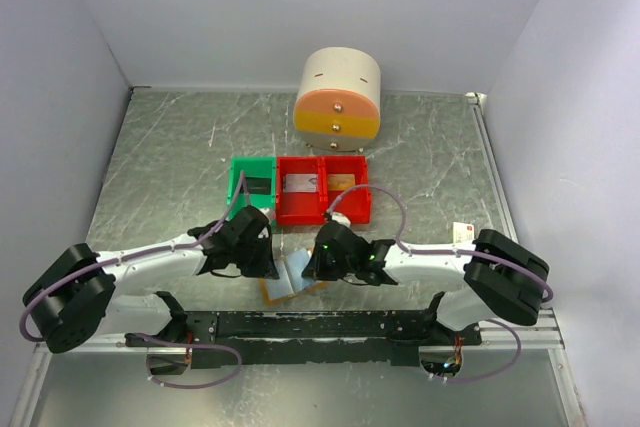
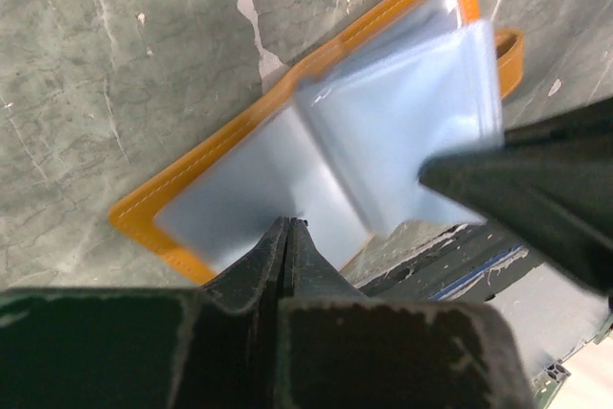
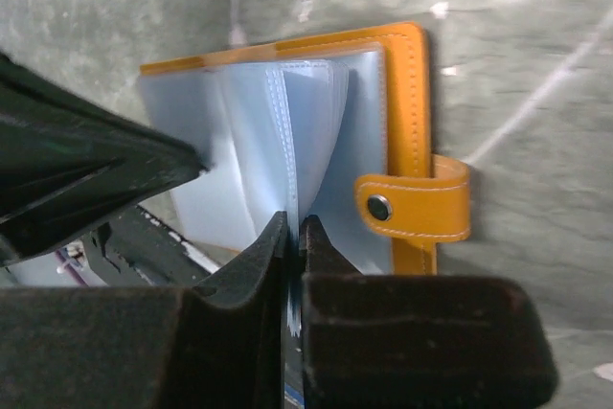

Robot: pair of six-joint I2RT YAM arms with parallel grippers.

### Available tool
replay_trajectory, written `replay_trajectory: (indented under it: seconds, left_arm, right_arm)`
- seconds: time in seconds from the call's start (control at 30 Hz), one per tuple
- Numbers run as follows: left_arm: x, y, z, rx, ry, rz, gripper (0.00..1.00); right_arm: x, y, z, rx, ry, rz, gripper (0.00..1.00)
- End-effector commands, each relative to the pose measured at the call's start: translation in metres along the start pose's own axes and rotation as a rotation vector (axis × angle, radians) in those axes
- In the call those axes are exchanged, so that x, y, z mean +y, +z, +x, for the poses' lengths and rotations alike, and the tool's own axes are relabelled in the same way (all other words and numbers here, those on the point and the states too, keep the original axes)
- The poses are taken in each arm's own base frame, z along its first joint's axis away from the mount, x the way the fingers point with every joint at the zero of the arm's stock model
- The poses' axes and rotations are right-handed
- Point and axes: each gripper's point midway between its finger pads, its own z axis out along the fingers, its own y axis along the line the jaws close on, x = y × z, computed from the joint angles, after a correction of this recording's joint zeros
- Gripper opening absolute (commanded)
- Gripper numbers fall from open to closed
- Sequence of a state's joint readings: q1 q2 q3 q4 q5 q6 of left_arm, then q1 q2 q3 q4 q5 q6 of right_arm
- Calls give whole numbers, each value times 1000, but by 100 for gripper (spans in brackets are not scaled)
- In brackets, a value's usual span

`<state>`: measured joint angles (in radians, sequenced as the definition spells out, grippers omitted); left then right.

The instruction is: Take the credit cards out of the card holder

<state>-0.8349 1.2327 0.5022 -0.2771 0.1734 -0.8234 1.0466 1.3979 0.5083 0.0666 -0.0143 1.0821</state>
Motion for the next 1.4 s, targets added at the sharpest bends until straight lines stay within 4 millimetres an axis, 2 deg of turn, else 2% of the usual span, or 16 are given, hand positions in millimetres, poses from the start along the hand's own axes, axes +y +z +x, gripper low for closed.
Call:
replay_trajectory:
  seconds: [0.0, 0.13, 0.23, 0.4, 0.5, 0.57, 0.67, 0.83, 0.9, 0.97, 1.1, 1.13, 1.2, 1.3, 1.37]
  left_arm:
    - [-9, 1, -13, -42, 18, 2, 7]
    - [-4, 1, -13, -46, 21, -25, 7]
    - [4, 0, -11, -44, 23, -67, 7]
    - [9, -11, -17, -92, 30, -92, 11]
    - [11, -20, -22, -133, 22, -106, 16]
    - [12, -25, -24, -152, 15, -115, 18]
    - [10, -30, -26, -168, 9, -108, 20]
    - [1, -26, -20, -130, 22, -52, 24]
    - [-3, -22, -16, -111, 29, -22, 26]
    - [-5, -18, -12, -87, 29, -4, 31]
    - [-2, -7, -1, -30, 19, 2, 32]
    - [-1, -4, 1, -21, 17, 2, 31]
    - [0, 0, 4, -7, 13, 1, 27]
    - [-4, 3, 3, -10, 16, 20, 24]
    - [-7, 4, 0, -18, 16, 26, 23]
  right_arm:
    - [9, 0, 0, -16, -97, 55, 0]
    - [11, 1, 1, -17, -59, 50, 1]
    - [4, -2, 2, -27, -17, 75, 5]
    - [-11, -13, 0, -55, 15, 139, 19]
    - [-13, -29, -17, -134, 3, 163, 37]
    - [-19, -40, -27, -177, -14, 201, 43]
    - [-22, -46, -32, -179, -37, 225, 45]
    - [-14, -35, -13, -92, -40, 139, 44]
    - [-2, -27, -6, -69, -28, 58, 42]
    - [3, -20, 2, -39, -23, 8, 37]
    - [7, -8, 10, 0, -24, -5, 31]
    - [6, -6, 10, 3, -21, 8, 29]
    - [4, -2, 11, 13, -27, 24, 17]
    - [13, 1, 12, 22, -50, 8, 2]
    - [15, 3, 15, 24, -74, 35, 0]
